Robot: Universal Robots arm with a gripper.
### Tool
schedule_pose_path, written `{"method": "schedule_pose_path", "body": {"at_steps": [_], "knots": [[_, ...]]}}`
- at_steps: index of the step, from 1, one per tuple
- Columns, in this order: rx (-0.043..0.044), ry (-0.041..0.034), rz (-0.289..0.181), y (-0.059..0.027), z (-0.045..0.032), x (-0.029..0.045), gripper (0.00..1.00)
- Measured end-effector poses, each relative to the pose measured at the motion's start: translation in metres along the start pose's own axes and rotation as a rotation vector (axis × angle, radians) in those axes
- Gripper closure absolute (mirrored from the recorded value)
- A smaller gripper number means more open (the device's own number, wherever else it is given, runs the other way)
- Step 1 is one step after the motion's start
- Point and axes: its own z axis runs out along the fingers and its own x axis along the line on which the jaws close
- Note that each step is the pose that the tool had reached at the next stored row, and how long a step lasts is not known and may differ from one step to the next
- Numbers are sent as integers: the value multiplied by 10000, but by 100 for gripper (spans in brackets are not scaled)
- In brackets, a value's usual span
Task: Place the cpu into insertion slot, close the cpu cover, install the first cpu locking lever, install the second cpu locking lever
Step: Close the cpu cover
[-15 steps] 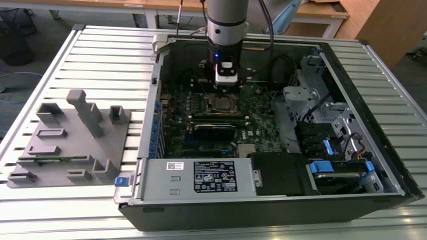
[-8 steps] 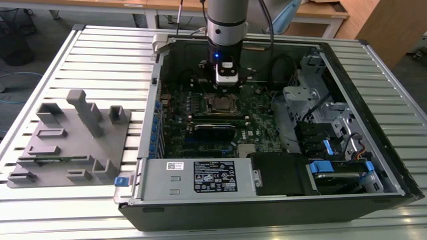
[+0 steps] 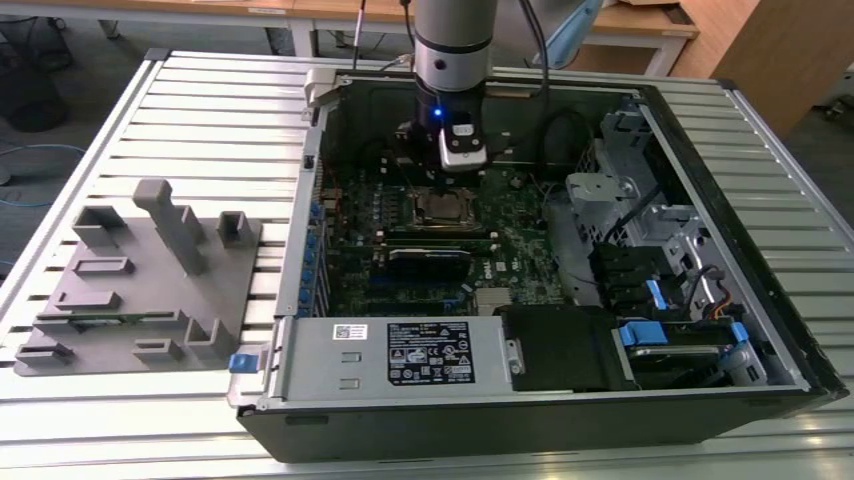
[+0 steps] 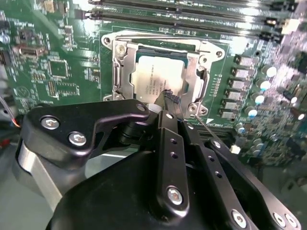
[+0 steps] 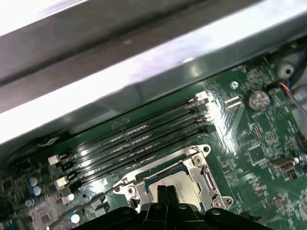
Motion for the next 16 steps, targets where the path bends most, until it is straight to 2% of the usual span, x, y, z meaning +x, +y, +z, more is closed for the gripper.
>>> {"method": "schedule_pose_path", "body": {"at_steps": [3,16], "knots": [[3,6,-383,0,2,0,90],[3,7,-398,0,3,0,90]]}}
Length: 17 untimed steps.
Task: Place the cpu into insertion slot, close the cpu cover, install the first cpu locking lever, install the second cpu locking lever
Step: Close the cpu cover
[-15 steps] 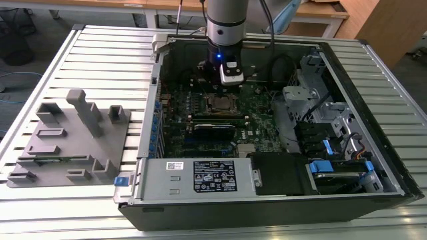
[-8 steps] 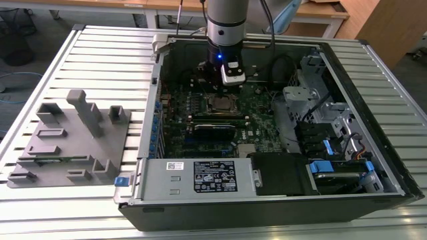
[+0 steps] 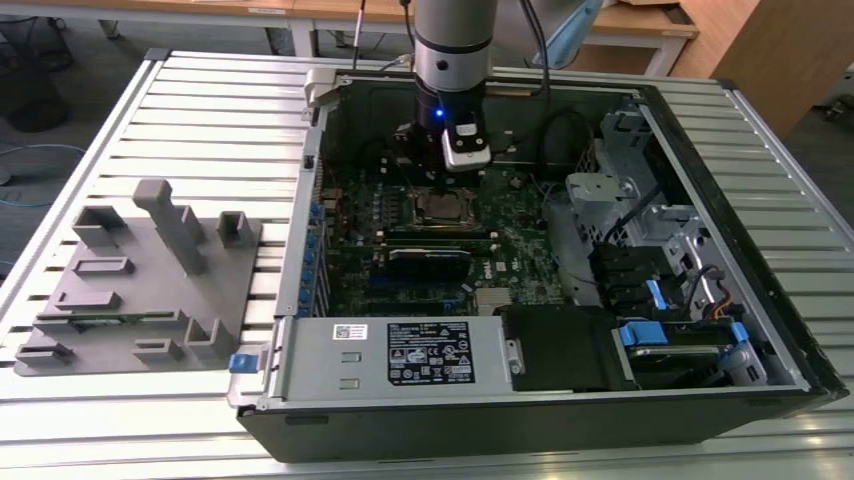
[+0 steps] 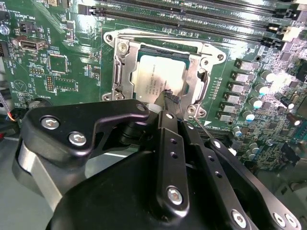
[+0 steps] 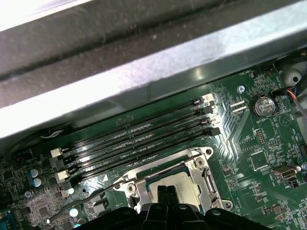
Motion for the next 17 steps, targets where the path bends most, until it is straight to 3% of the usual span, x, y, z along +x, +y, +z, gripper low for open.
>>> {"method": "schedule_pose_path", "body": {"at_steps": [4,10,17], "knots": [[-11,10,-228,0,3,0,90],[-46,45,-1189,-1,10,1,90],[-49,47,-1221,-1,10,1,90]]}}
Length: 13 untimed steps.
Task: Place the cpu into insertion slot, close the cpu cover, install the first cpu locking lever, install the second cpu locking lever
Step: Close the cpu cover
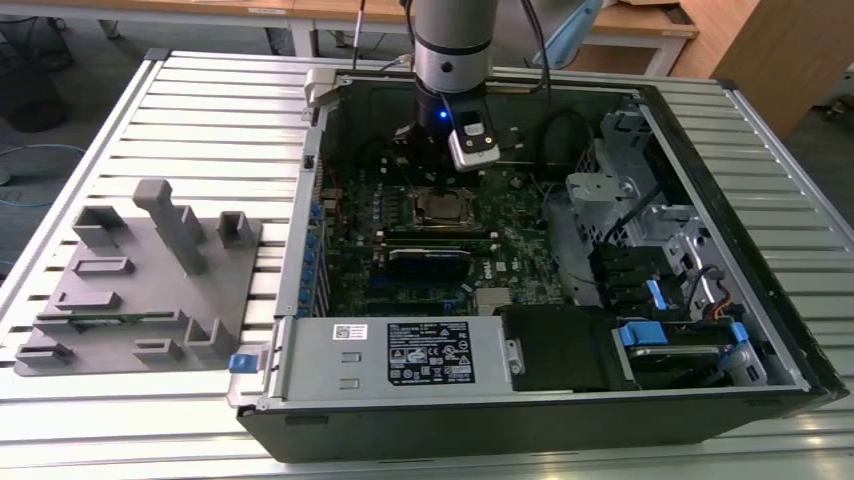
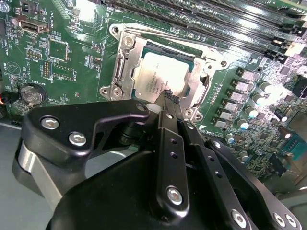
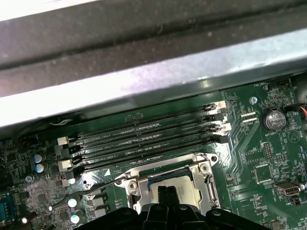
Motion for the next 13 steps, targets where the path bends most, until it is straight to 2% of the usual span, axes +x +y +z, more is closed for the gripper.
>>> {"method": "schedule_pose_path", "body": {"at_steps": [3,13], "knots": [[-5,5,-104,0,1,0,90],[-69,70,-1883,-1,15,1,90]]}}
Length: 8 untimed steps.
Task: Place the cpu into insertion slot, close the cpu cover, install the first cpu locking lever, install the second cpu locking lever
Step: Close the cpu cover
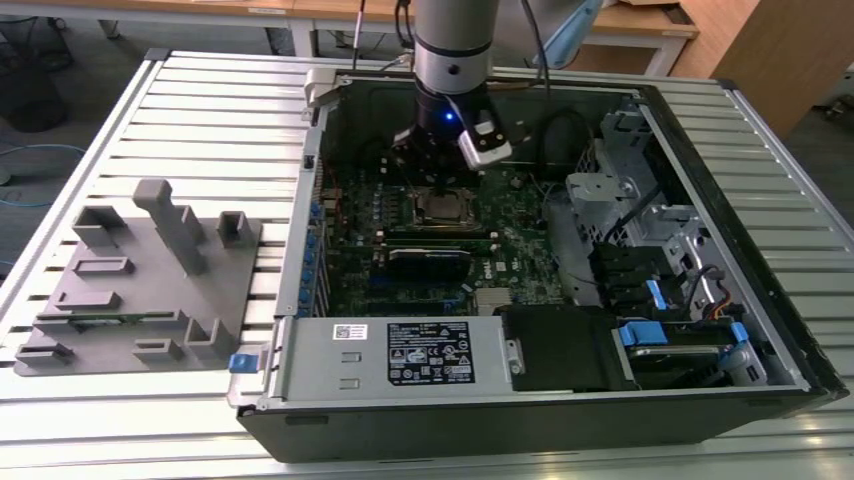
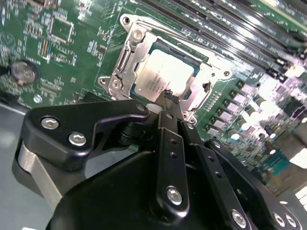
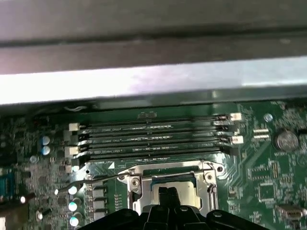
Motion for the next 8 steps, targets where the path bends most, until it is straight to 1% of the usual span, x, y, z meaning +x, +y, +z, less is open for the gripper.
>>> {"method": "schedule_pose_path", "body": {"at_steps": [4,8], "knots": [[-18,25,-670,0,6,1,90],[6,29,-793,-3,20,27,90]]}}
